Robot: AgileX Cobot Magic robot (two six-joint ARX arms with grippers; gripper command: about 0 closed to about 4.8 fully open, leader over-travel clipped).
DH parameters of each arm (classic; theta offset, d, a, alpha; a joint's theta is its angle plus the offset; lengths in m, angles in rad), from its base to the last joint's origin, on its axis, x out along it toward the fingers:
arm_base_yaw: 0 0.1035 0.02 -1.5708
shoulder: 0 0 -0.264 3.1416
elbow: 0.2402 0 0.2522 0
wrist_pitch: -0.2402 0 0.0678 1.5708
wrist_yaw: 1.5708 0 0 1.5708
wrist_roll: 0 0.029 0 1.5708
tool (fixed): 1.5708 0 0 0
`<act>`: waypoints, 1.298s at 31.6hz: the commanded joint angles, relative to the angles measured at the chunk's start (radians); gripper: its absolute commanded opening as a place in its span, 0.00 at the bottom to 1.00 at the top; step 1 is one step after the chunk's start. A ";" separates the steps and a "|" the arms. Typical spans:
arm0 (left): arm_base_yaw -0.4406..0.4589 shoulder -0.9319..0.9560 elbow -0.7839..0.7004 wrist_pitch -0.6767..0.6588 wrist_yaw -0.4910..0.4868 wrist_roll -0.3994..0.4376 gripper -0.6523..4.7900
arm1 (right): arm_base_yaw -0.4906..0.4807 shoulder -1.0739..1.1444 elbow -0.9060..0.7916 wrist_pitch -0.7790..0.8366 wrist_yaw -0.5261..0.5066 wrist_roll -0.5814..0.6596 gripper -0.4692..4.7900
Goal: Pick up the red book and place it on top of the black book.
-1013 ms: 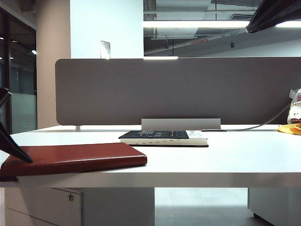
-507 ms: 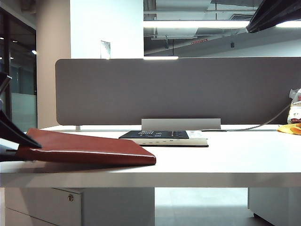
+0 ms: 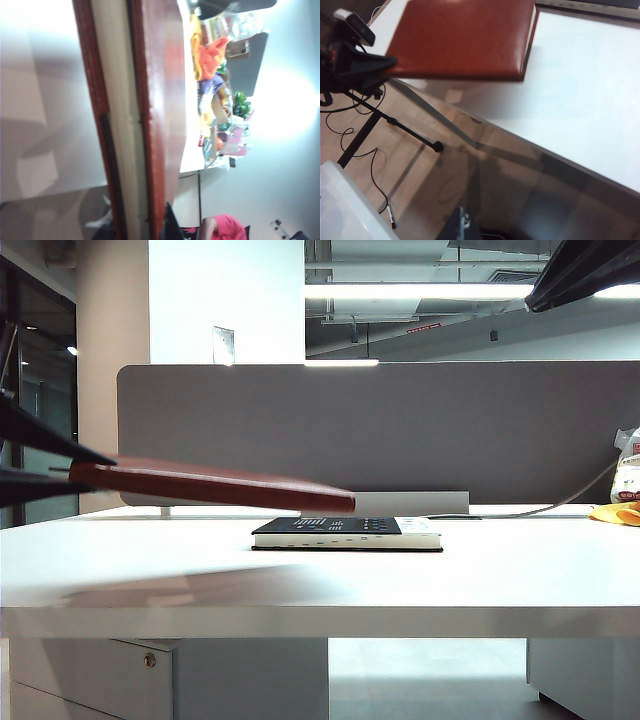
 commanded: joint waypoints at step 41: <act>-0.105 0.330 0.608 -0.129 0.134 -0.019 0.11 | 0.001 0.317 0.169 0.107 0.206 -0.106 0.08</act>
